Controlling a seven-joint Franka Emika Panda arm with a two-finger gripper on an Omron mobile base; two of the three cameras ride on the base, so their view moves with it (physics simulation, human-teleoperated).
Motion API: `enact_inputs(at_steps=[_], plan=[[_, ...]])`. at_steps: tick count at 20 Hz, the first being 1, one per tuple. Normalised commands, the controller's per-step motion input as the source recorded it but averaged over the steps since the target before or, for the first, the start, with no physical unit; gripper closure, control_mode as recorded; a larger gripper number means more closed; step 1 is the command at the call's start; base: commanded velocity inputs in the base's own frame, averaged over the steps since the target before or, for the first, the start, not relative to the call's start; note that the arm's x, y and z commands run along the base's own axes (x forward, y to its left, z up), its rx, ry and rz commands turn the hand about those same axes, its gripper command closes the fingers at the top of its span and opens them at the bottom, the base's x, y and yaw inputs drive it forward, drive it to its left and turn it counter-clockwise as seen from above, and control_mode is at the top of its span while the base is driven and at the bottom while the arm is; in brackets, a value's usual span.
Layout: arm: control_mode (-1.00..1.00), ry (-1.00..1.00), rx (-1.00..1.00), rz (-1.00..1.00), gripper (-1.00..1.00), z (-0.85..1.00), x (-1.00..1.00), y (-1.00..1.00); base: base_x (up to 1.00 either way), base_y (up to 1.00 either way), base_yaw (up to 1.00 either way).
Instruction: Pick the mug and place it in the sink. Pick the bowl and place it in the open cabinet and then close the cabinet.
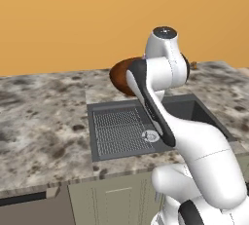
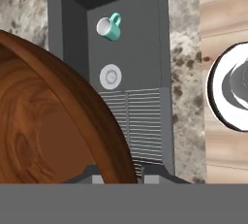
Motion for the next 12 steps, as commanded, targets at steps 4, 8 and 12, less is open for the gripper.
enact_inputs(at_steps=[4,8,12], plan=[[-1.0,-0.01,0.06,0.01,1.0,0.01,-0.36,-0.25,0.0,0.0,0.0],[-1.0,0.01,0.09,0.0,1.0,0.04,-0.39,-0.14,0.0,0.0,0.0],[-1.0,0.0,0.04,0.0,1.0,0.14,-0.38,-0.06,0.0,0.0,0.0]])
